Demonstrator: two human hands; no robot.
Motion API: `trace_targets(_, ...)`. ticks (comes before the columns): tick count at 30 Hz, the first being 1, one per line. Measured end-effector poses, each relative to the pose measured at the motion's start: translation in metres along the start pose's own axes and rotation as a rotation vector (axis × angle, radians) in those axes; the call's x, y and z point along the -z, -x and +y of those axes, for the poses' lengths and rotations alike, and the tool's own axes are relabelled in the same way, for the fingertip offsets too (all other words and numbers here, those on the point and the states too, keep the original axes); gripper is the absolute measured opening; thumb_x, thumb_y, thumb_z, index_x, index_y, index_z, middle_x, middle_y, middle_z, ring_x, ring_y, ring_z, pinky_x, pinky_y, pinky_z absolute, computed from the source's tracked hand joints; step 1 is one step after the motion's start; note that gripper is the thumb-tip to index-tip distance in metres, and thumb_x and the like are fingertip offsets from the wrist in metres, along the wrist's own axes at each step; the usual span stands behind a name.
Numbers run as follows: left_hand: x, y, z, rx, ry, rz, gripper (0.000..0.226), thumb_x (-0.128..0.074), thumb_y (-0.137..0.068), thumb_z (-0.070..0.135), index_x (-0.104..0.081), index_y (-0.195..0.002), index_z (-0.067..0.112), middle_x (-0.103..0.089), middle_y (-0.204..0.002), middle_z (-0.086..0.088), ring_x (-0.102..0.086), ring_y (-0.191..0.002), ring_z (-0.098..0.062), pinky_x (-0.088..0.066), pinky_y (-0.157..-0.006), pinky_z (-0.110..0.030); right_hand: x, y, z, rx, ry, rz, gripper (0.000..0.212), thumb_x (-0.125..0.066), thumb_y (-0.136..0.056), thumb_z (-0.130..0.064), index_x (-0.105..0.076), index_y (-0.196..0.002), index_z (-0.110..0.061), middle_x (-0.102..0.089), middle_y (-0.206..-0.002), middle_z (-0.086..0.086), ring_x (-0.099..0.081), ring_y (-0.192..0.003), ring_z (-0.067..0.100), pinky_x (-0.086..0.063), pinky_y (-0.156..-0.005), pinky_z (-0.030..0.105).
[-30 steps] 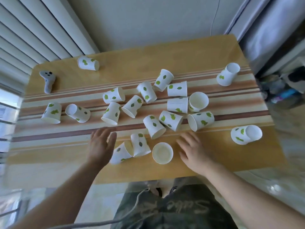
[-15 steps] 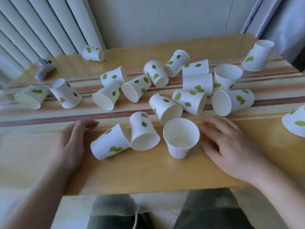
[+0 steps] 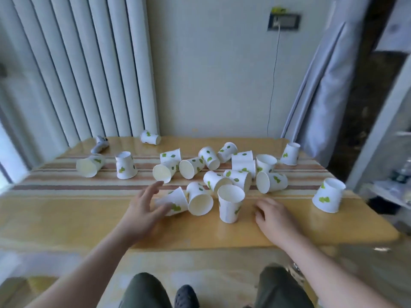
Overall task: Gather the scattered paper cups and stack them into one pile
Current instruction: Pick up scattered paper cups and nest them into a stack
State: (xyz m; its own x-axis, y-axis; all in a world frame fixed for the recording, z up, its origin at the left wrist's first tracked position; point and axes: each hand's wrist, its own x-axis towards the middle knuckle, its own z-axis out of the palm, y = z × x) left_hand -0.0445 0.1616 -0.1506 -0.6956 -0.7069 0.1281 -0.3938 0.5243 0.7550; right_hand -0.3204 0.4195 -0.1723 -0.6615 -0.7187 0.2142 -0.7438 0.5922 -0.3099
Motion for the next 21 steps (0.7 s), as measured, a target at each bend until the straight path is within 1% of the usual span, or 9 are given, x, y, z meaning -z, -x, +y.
trace_targets(2,-0.005,-0.005,-0.005,-0.047,-0.132,-0.084,0.105,-0.06,-0.072,0.076,-0.02,-0.166,0.052,-0.045,-0.152,0.011,-0.036,-0.144,-0.021,-0.031,-0.124,-0.045,0.0,-0.001,0.001,-0.014,-0.063,0.021,0.039,-0.06,-0.1,-0.018,-0.068,-0.137,-0.03,-0.06,-0.14,-0.014,-0.06,-0.13,0.018,-0.049,-0.103,0.03)
trace_targets(5,-0.013,-0.021,-0.009,-0.1,-0.336,-0.13,0.115,-0.054,-0.069,0.075,-0.006,-0.17,0.047,-0.045,-0.16,0.011,-0.036,-0.148,-0.023,-0.027,-0.125,-0.039,0.005,-0.008,-0.008,-0.082,-0.381,0.043,0.072,-0.061,-0.086,0.002,-0.053,-0.132,-0.053,-0.057,-0.129,-0.02,-0.057,-0.13,0.015,-0.045,-0.096,0.024)
trace_targets(8,-0.009,-0.027,-0.012,-0.117,-0.327,-0.033,0.095,-0.06,-0.074,0.069,-0.038,-0.162,0.042,-0.059,-0.133,0.023,-0.053,-0.132,-0.018,-0.039,-0.106,-0.03,0.006,-0.012,-0.019,-0.115,-0.686,-0.057,0.097,-0.057,-0.076,0.006,-0.04,-0.148,-0.056,-0.053,-0.135,-0.019,-0.05,-0.134,0.008,-0.049,-0.083,0.015)
trace_targets(11,-0.006,-0.02,-0.011,-0.025,-0.085,0.046,0.067,-0.077,-0.077,0.057,-0.057,-0.14,0.045,-0.073,-0.112,0.02,-0.068,-0.107,-0.015,-0.05,-0.085,-0.034,0.0,-0.012,-0.027,-0.013,-0.828,-0.236,0.12,-0.065,-0.069,-0.013,-0.007,-0.161,-0.062,-0.048,-0.146,-0.028,-0.05,-0.136,0.0,-0.059,-0.092,0.031)
trace_targets(13,-0.005,-0.021,-0.001,0.062,0.168,0.104,0.064,-0.082,-0.069,0.05,-0.061,-0.128,0.041,-0.076,-0.103,0.011,-0.071,-0.096,-0.018,-0.054,-0.08,-0.036,-0.003,-0.015,-0.033,0.015,-0.862,-0.24,0.122,-0.078,-0.07,-0.026,-0.006,-0.161,-0.063,-0.053,-0.143,-0.037,-0.054,-0.132,-0.005,-0.057,-0.102,0.035)
trace_targets(14,-0.006,-0.023,0.008,0.076,0.303,0.132,0.066,-0.083,-0.062,0.05,-0.062,-0.124,0.041,-0.076,-0.102,0.006,-0.071,-0.093,-0.021,-0.055,-0.079,-0.037,-0.004,-0.017,-0.035,0.006,-0.865,-0.225,0.119,-0.084,-0.07,-0.029,-0.012,-0.159,-0.063,-0.056,-0.137,-0.041,-0.055,-0.128,-0.009,-0.055,-0.103,0.029)
trace_targets(17,-0.011,-0.034,0.05,0.003,0.572,0.115,0.074,-0.085,-0.057,0.05,-0.062,-0.125,0.03,-0.074,-0.112,-0.008,-0.071,-0.087,-0.012,-0.057,-0.074,-0.029,-0.01,-0.023,-0.047,0.01,-0.849,-0.166,0.099,-0.091,-0.075,-0.025,-0.031,-0.14,-0.069,-0.061,-0.124,-0.042,-0.058,-0.117,-0.014,-0.05,-0.088,0.01)
trace_targets(19,-0.019,-0.043,0.081,-0.089,0.663,0.025,0.071,-0.089,-0.069,0.037,-0.061,-0.131,0.017,-0.077,-0.117,-0.014,-0.078,-0.095,-0.011,-0.061,-0.076,-0.025,-0.016,-0.025,-0.049,0.014,-0.839,-0.143,0.089,-0.093,-0.076,-0.025,-0.038,-0.132,-0.067,-0.061,-0.121,-0.043,-0.059,-0.115,-0.012,-0.048,-0.085,0.006)
trace_targets(21,-0.031,-0.05,0.107,-0.151,0.676,-0.066,0.064,-0.086,-0.08,0.023,-0.06,-0.136,0.007,-0.078,-0.121,-0.019,-0.079,-0.109,-0.028,-0.065,-0.087,-0.039,-0.019,-0.026,-0.049,0.017,-0.823,-0.139,0.082,-0.095,-0.074,-0.03,-0.044,-0.13,-0.061,-0.063,-0.122,-0.041,-0.059,-0.115,-0.014,-0.047,-0.085,0.005)
